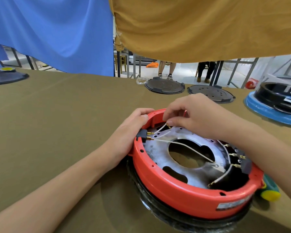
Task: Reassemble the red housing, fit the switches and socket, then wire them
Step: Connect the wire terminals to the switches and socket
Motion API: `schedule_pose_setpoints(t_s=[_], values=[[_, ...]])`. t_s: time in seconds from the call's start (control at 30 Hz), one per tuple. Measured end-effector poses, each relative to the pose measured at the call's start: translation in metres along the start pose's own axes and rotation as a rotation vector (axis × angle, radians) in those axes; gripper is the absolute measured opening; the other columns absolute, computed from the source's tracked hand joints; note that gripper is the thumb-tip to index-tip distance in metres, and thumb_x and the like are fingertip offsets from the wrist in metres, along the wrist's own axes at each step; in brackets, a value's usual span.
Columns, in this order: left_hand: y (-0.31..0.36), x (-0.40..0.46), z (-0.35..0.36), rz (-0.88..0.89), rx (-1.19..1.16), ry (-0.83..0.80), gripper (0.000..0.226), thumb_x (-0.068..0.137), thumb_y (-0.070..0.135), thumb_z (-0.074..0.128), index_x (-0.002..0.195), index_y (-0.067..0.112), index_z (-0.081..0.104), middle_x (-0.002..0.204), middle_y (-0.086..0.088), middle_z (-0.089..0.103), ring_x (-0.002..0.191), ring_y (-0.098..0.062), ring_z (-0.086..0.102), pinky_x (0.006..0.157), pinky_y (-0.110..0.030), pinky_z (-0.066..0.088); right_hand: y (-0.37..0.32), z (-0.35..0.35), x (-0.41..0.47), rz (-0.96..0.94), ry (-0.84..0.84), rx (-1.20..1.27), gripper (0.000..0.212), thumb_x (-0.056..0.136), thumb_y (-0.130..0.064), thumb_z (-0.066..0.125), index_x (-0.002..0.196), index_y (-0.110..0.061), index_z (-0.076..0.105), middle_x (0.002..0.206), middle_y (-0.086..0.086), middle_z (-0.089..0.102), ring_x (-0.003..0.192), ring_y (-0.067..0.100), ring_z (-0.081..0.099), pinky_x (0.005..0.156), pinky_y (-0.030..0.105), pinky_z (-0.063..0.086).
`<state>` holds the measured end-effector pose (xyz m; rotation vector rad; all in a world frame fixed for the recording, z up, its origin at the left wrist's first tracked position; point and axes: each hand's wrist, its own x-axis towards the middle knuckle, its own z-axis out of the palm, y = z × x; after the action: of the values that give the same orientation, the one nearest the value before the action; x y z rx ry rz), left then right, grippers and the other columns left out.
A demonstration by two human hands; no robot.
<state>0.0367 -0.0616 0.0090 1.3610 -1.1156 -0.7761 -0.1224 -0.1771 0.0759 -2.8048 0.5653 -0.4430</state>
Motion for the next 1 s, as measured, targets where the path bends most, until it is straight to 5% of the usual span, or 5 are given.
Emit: schedule_pose_setpoints(t_s=[0.13,0.3,0.5,0.87,1.0], values=[[-0.002,0.000,0.000,0.002,-0.002,-0.010,0.027,0.105,0.023,0.040,0.121,0.025,0.061,0.103,0.005,0.073,0.091,-0.007,0.066,0.085,-0.023,0.049,0.001,-0.007,-0.002,0.035,-0.135,0.004,0.013,0.092,-0.023,0.068,0.088,-0.033,0.074,0.079,-0.019,0.069,0.073,-0.010,0.060,0.066,0.004,0.042],[-0.002,0.000,0.001,0.026,0.002,-0.041,0.027,0.105,0.021,0.037,0.121,0.023,0.059,0.059,0.026,0.060,0.056,0.009,0.056,0.057,-0.005,0.041,0.003,-0.026,-0.007,0.035,-0.205,0.012,0.012,0.090,-0.029,0.068,0.095,-0.040,0.073,0.090,-0.018,0.069,0.076,-0.009,0.061,0.069,0.007,0.043],[-0.005,0.001,-0.001,0.020,-0.017,-0.039,0.024,0.102,0.029,0.044,0.119,0.030,0.062,0.104,0.003,0.072,0.091,-0.008,0.067,0.080,-0.022,0.049,0.004,-0.023,-0.007,-0.023,-0.206,-0.075,0.016,0.084,-0.030,0.076,0.094,-0.040,0.069,0.092,-0.023,0.067,0.090,-0.009,0.059,0.079,0.012,0.048],[-0.008,0.005,-0.002,0.058,-0.044,-0.053,0.028,0.103,0.025,0.040,0.119,0.035,0.061,0.115,0.001,0.071,0.109,-0.017,0.067,0.094,-0.033,0.052,-0.027,0.009,-0.004,-0.107,-0.121,-0.017,0.014,0.092,-0.035,0.063,0.088,-0.027,0.074,0.091,-0.012,0.068,0.084,0.000,0.058,0.073,0.012,0.039],[-0.006,0.004,0.000,0.088,-0.034,-0.061,0.029,0.100,0.028,0.041,0.122,0.028,0.060,0.117,0.005,0.070,0.111,-0.009,0.064,0.091,-0.022,0.049,-0.032,0.012,-0.006,-0.082,-0.129,0.008,0.015,0.095,-0.027,0.059,0.086,-0.024,0.071,0.087,-0.013,0.068,0.082,0.002,0.059,0.072,0.015,0.041]])
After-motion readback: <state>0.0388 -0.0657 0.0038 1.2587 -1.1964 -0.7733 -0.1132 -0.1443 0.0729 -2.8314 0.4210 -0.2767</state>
